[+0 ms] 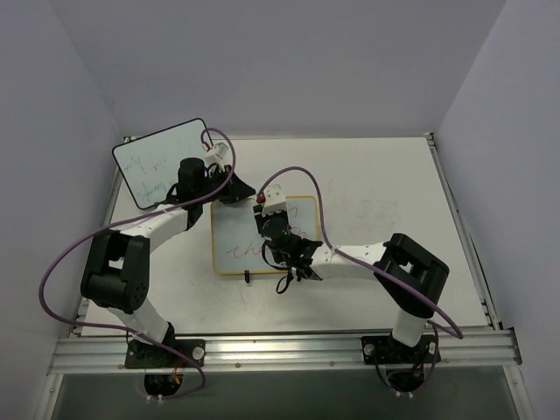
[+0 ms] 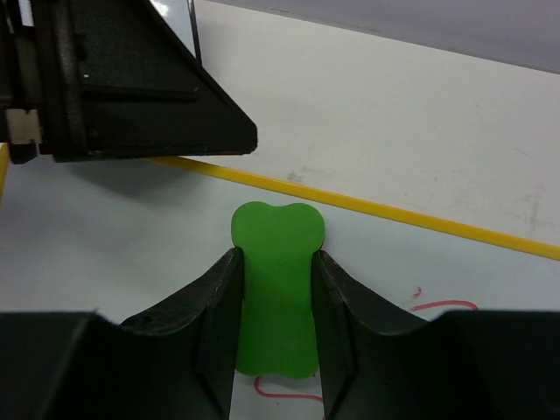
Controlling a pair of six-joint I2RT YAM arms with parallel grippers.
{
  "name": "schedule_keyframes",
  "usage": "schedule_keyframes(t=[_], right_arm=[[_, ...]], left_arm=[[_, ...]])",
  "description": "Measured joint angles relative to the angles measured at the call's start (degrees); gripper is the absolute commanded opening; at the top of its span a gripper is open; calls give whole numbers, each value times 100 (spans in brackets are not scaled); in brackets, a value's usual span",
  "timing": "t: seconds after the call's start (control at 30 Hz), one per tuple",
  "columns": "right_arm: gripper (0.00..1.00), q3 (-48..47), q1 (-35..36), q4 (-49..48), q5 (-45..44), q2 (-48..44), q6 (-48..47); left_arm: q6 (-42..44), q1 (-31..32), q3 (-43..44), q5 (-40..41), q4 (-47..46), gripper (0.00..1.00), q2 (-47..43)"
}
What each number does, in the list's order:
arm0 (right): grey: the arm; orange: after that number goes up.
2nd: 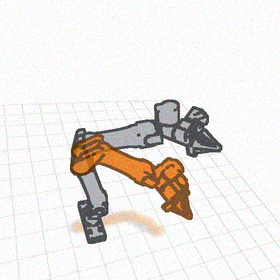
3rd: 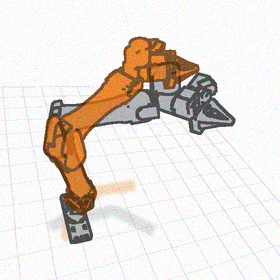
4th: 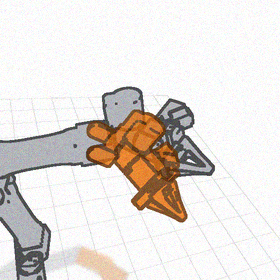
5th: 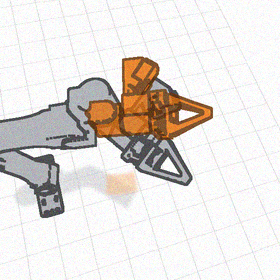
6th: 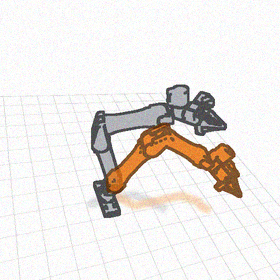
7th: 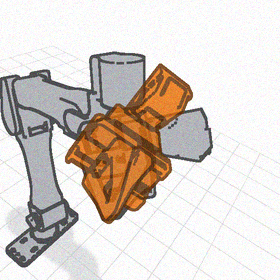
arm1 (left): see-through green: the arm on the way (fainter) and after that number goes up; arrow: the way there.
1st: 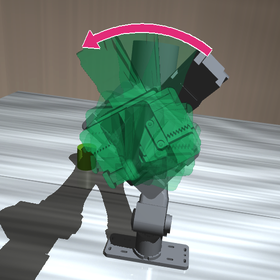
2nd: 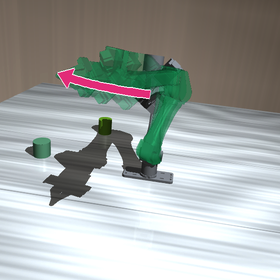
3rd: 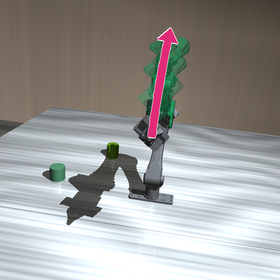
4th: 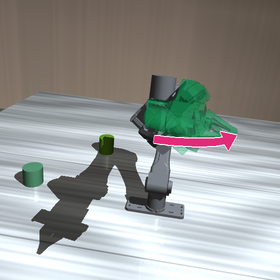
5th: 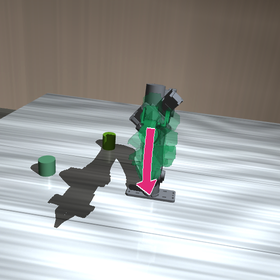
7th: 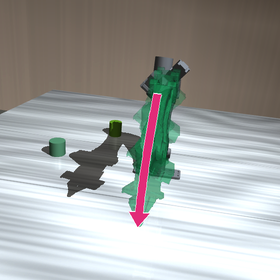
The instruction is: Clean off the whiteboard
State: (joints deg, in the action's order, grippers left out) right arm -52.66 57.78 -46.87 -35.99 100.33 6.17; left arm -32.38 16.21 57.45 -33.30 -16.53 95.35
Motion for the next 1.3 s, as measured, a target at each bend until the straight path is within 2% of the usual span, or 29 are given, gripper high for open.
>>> schedule_keyframes(t=[0.37, 0.97, 1.3], right_arm=[[0, 186, 92, -90, -96, -74, 4], [0, 1541, -581, 258, -562, -1545, 273], [0, 1513, -603, 151, -396, -1416, 299]], left_arm=[[0, 0, -22, -2, -4, 2, -2], [4, 0, -22, -2, -26, 2, -4], [4, 0, -22, 0, -17, 2, -4]])
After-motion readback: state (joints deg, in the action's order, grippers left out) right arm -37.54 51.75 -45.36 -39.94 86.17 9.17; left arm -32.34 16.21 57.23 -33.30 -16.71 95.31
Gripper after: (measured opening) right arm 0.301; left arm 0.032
